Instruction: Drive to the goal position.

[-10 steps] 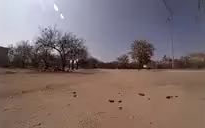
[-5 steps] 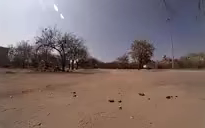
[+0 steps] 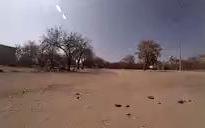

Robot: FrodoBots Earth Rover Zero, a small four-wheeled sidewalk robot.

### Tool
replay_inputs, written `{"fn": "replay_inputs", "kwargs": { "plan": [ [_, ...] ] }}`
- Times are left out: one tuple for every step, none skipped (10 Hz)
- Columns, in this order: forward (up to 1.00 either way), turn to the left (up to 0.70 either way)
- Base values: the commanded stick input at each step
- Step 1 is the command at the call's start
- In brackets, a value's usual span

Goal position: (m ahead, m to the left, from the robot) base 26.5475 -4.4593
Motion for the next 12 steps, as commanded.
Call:
{"fn": "replay_inputs", "kwargs": {
  "plan": [
    [1.0, 0.14],
    [1.0, 0.14],
    [1.0, 0.16],
    [1.0, 0.17],
    [1.0, 0.13],
    [1.0, -0.04],
    [1.0, -0.13],
    [1.0, -0.31],
    [1.0, -0.4],
    [1.0, -0.4],
    [1.0, -0.4],
    [1.0, -0.4]
  ]
}}
